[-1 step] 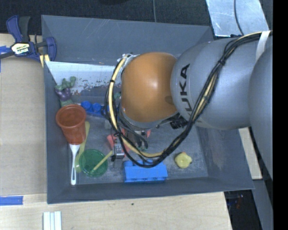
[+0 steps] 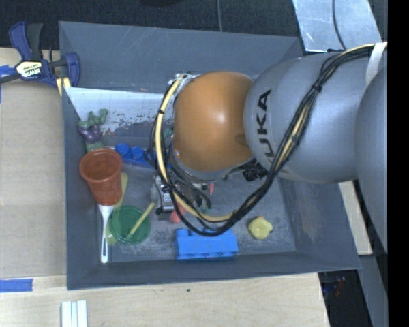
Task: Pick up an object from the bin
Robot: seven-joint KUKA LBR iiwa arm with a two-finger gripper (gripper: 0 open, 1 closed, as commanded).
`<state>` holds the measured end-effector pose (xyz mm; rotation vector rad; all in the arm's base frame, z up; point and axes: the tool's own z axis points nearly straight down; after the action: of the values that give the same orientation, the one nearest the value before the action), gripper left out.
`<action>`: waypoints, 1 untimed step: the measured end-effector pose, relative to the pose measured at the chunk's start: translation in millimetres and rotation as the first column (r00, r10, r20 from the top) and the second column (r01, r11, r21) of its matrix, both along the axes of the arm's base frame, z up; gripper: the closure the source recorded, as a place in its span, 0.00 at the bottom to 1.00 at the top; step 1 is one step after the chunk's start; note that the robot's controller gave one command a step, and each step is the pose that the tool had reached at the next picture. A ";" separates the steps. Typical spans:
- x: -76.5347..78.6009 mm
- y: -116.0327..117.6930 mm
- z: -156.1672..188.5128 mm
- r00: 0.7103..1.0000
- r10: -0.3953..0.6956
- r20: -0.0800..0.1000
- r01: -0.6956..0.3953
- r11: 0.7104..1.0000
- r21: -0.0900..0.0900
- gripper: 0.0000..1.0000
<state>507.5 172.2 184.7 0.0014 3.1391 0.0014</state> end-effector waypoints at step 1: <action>0.0 -0.1 0.0 1.000 -0.001 0.000 0.001 1.000 0.000 0.00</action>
Offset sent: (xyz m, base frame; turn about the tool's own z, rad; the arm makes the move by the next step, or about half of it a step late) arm 0.0000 0.0000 0.0000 0.0000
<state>507.5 172.1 184.8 0.0037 3.1392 0.0015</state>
